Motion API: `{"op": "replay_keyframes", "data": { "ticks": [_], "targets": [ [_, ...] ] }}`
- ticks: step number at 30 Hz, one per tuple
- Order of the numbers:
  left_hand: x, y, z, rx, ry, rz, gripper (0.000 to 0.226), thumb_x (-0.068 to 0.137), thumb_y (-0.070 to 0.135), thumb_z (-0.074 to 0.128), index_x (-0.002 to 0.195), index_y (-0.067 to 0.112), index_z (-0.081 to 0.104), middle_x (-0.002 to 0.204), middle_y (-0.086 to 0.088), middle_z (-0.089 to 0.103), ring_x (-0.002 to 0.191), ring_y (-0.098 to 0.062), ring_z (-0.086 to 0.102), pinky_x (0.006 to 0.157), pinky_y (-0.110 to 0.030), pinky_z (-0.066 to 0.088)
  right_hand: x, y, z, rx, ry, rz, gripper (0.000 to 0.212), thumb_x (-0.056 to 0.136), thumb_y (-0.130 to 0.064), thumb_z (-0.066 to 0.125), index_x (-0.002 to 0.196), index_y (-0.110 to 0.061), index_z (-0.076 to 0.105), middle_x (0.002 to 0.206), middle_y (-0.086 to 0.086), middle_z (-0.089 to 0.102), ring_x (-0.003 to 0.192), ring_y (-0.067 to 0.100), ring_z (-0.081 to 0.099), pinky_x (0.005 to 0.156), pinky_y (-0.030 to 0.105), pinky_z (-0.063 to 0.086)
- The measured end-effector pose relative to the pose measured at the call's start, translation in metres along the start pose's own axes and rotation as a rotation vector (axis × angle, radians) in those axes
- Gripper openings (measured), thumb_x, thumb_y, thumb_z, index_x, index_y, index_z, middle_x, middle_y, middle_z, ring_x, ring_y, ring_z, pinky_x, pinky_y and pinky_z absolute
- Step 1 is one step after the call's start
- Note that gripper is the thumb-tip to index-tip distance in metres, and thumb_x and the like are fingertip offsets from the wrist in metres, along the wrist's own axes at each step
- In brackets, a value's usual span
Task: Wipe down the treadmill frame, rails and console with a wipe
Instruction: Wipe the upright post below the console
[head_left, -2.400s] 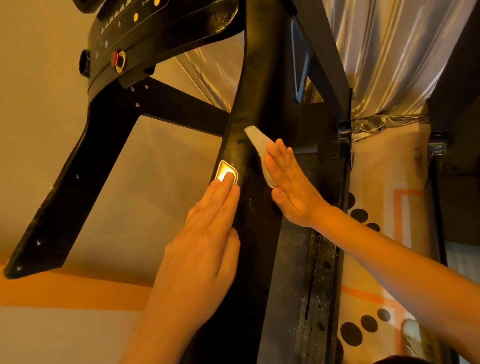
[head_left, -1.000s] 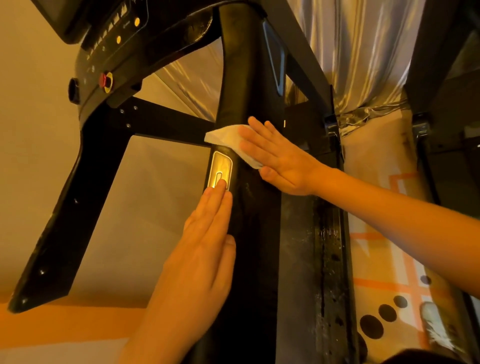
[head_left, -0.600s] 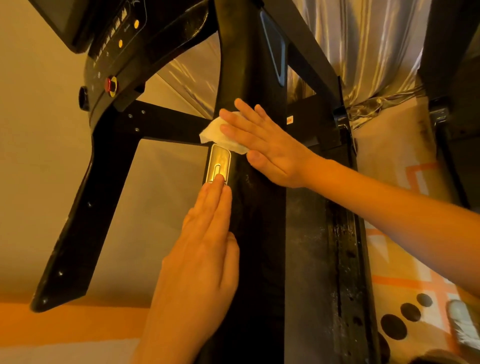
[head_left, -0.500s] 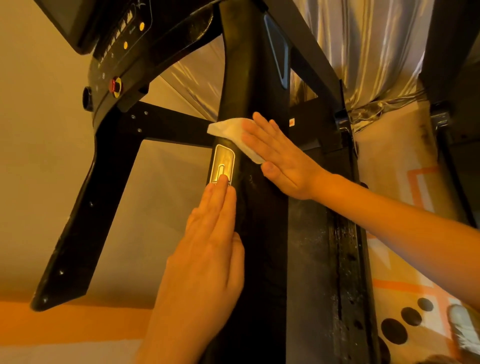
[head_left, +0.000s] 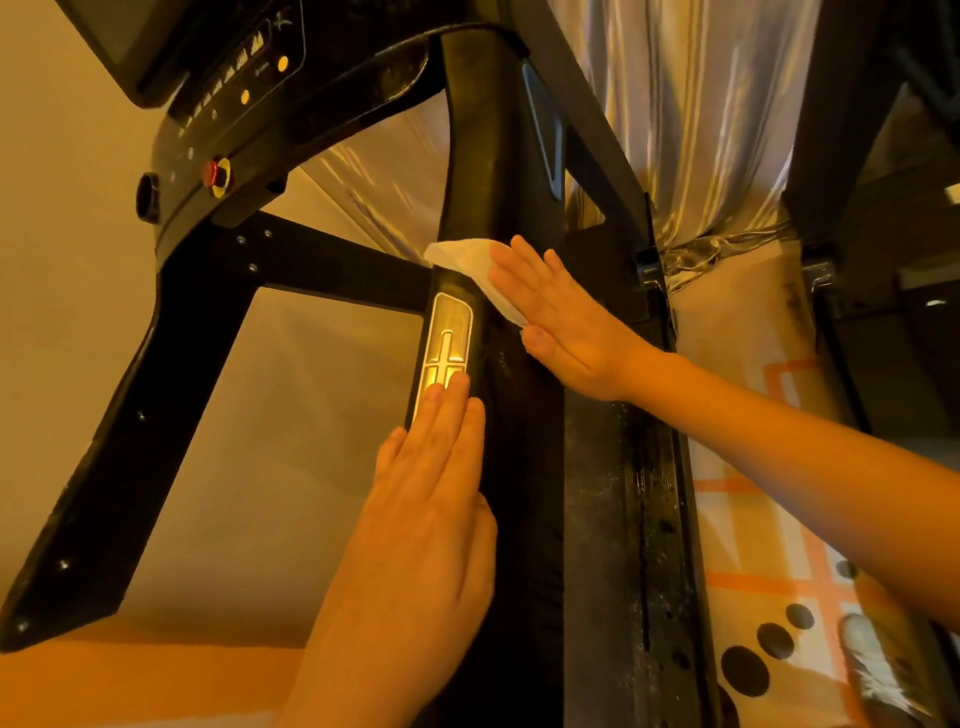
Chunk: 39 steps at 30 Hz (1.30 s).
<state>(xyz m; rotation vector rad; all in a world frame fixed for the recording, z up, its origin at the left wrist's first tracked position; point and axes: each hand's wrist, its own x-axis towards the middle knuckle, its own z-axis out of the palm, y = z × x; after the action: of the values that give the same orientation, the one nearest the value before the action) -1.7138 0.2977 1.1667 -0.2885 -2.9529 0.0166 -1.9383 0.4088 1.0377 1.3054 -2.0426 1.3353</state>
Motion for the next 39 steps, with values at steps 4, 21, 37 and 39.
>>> {"op": "replay_keyframes", "data": {
  "ticks": [4, 21, 37, 39],
  "targets": [
    [0.001, -0.001, 0.001, 0.005, 0.021, 0.023, 0.063, 0.092, 0.027, 0.036, 0.153, 0.011, 0.037, 0.160, -0.005, 0.028, 0.147, -0.015, 0.019, 0.111, -0.051, 0.018, -0.014, 0.006, 0.002, -0.044, -0.027, 0.049, 0.062, 0.110, -0.048, 0.013, 0.162, -0.018, 0.001, 0.170, -0.003, -0.006, 0.158, 0.022, -0.010, 0.127, 0.039, -0.010],
    [0.000, 0.012, -0.012, -0.090, -0.127, -0.163, 0.063, 0.093, 0.045, 0.020, 0.155, 0.035, 0.011, 0.163, 0.022, -0.003, 0.147, 0.014, -0.011, 0.120, -0.021, -0.001, 0.030, -0.027, -0.023, 0.018, -0.070, -0.075, 0.049, 0.110, -0.030, 0.029, 0.155, -0.016, 0.039, 0.166, 0.005, 0.031, 0.158, 0.019, 0.007, 0.127, 0.038, -0.007],
    [0.003, 0.014, -0.012, -0.070, -0.097, -0.205, 0.064, 0.089, 0.054, 0.012, 0.151, 0.045, 0.006, 0.154, 0.037, -0.013, 0.141, 0.022, -0.016, 0.115, -0.011, -0.005, -0.015, 0.001, 0.004, 0.002, -0.040, -0.043, 0.057, 0.111, -0.038, 0.018, 0.162, -0.023, -0.005, 0.170, -0.005, -0.012, 0.158, 0.026, -0.010, 0.127, 0.040, -0.009],
    [0.003, 0.014, -0.012, -0.061, -0.106, -0.205, 0.064, 0.087, 0.055, 0.011, 0.150, 0.046, 0.003, 0.150, 0.040, -0.016, 0.138, 0.024, -0.019, 0.115, -0.013, -0.006, -0.002, -0.006, 0.001, 0.024, -0.019, -0.084, 0.056, 0.111, -0.038, 0.018, 0.161, -0.018, 0.002, 0.169, -0.004, -0.008, 0.158, 0.024, -0.010, 0.127, 0.041, -0.008]
  ]
}}
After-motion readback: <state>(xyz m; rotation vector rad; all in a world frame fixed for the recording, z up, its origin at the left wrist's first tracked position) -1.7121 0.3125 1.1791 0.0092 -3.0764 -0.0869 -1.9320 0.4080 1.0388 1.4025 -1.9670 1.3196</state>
